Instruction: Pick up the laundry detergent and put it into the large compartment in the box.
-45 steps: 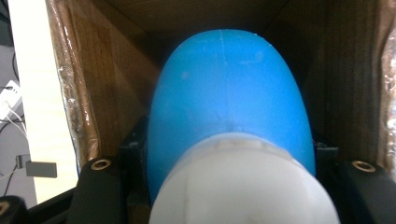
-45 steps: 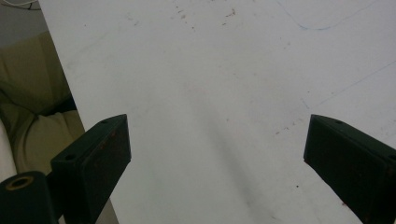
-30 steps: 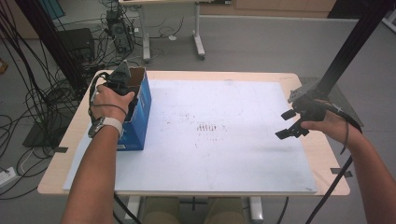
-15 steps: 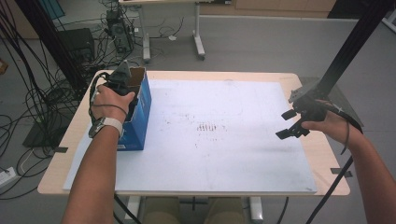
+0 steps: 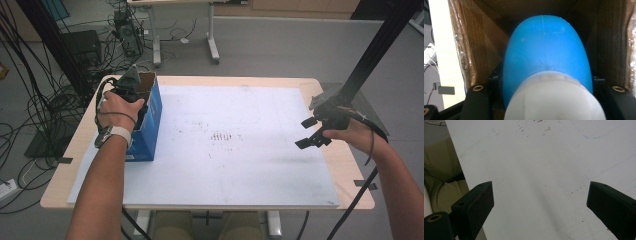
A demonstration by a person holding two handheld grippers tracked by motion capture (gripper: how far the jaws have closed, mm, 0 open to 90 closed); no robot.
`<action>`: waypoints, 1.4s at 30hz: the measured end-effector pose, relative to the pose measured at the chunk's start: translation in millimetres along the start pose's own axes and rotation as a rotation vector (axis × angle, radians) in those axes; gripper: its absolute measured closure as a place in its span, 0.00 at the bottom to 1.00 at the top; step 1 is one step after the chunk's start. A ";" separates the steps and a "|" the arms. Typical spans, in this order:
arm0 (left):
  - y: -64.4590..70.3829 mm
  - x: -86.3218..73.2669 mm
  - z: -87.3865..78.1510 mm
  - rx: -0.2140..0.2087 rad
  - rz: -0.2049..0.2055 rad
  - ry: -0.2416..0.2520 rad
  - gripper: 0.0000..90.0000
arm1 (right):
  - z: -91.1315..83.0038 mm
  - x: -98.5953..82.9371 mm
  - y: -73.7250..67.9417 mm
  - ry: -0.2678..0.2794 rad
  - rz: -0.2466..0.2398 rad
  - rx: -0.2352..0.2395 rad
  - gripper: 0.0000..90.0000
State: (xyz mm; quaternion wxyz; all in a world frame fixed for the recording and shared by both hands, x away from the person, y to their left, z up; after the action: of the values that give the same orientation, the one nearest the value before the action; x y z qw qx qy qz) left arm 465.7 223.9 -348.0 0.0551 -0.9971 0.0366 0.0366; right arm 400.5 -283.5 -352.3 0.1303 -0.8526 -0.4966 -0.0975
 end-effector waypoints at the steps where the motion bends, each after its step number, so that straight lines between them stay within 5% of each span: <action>1: 0.1 0.0 0.0 0.001 0.000 0.001 0.42 | 0.1 0.1 0.0 -0.001 -0.001 -0.001 0.08; 21: -0.1 0.3 0.3 -0.004 0.007 0.018 0.41 | -0.5 0.0 -1.3 0.001 -0.002 0.003 0.08; 42: -2.3 -1.8 -0.8 -0.030 0.027 0.033 0.31 | -2.4 3.0 -4.3 0.000 -0.012 -0.004 0.08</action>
State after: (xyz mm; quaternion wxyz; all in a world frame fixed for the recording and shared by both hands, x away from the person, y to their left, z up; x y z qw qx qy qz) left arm 464.2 226.2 -346.8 0.0392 -0.9977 0.0503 0.0216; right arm 398.1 -279.7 -348.6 0.1283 -0.8497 -0.5016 -0.0994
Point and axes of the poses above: each handheld gripper's, and its own axes: z roughly forward along the jaws, x roughly out of its top, y roughly to its right, the point moved 7 cm from there along z, roughly forward along the jaws, and after that the axes turned 15 degrees about -y, right-handed, at the moved point
